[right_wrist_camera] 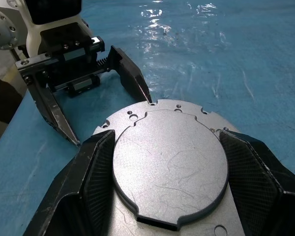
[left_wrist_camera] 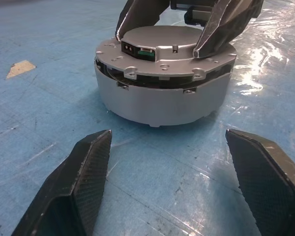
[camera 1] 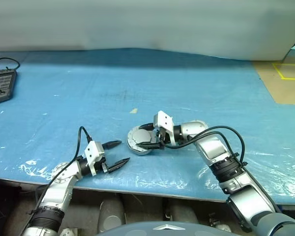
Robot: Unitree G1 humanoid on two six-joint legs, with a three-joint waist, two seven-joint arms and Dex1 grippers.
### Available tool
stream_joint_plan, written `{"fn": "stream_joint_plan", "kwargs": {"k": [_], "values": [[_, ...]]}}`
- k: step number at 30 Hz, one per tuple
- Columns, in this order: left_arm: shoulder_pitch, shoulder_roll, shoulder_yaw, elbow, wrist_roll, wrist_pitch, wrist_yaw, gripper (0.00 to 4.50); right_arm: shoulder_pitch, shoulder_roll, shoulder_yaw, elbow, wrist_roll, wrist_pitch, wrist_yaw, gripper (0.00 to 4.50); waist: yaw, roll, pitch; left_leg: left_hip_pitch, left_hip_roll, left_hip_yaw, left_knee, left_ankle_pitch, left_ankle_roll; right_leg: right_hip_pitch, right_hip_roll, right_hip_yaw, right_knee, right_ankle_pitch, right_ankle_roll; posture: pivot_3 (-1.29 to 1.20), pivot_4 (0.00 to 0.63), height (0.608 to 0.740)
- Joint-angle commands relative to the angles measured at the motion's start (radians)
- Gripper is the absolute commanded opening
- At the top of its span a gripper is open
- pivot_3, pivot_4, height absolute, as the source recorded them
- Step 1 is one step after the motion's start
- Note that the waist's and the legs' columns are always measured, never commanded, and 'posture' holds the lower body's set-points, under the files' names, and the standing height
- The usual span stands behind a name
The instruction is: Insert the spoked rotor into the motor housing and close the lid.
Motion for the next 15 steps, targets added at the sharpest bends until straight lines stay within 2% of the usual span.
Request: {"fn": "stream_joint_plan", "kwargs": {"k": [1,15], "values": [[0.007,0.008,-0.005,-0.022,0.001,0.002,-0.001,3.89,-0.023,0.004,0.013,-0.028,-0.028,0.027,-0.035,3.26,0.0,0.0,0.0,0.0,0.0,0.0,0.0,0.0,0.0,0.0,0.0,0.0,0.0,0.0,0.0,0.0,0.15,0.74],[0.015,0.006,-0.005,-0.02,0.003,0.001,0.003,3.89,-0.035,0.01,0.007,-0.041,0.01,0.05,-0.014,3.26,0.0,0.0,0.0,0.001,0.0,0.0,0.0,0.0,0.0,0.0,0.0,0.0,0.001,0.0,0.0,0.0,0.15,0.74]]}}
